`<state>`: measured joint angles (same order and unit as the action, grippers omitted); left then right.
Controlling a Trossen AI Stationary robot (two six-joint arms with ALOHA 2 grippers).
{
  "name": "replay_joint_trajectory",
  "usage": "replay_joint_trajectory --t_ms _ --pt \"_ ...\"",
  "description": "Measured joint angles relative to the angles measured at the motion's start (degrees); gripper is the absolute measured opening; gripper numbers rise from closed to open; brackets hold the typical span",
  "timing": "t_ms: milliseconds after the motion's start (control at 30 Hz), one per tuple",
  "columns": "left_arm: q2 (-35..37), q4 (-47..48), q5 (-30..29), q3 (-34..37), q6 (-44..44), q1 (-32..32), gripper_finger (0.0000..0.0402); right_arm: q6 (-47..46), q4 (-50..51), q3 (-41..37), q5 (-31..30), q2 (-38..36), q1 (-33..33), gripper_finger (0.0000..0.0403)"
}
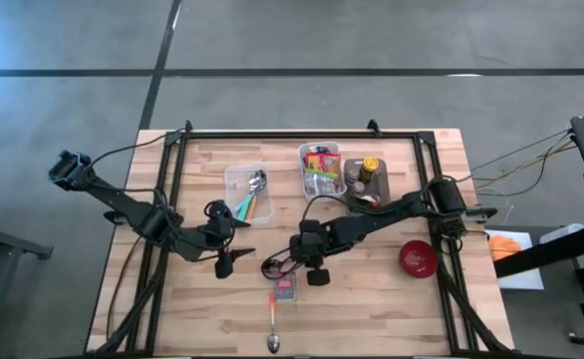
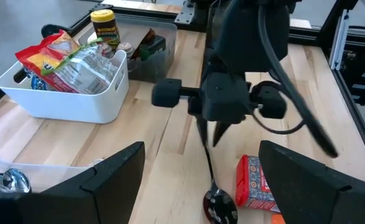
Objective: Pick & Place Food Item
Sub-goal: Put the black spoon into the transparent bin
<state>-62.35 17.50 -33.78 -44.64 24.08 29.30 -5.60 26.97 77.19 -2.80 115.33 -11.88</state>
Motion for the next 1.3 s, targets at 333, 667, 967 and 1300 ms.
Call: replay_joint_trajectory --t_ms 333,667,967,1300 --pt "0.00 0.08 1.12 0.00 0.00 0.00 0.0320 -1.67 -0.55 -0.21 1.39 3.30 0.96 0.0110" --pt "0.00 0.16 1.46 0.00 0.00 0.00 0.0320 -0.51 -0.66 -0.11 1.18 5.25 0.83 0.0140" --pt "0.00 0.16 1.45 0.00 0.00 0.00 0.0320 -8.88 -0.76 -0.18 -1.01 5.33 0.71 0.0017" --pt "0.00 0.15 1.45 0.00 0.03 -0.02 0.0320 -17.72 -0.41 -0.33 -5.87 4.03 0.14 0.0010"
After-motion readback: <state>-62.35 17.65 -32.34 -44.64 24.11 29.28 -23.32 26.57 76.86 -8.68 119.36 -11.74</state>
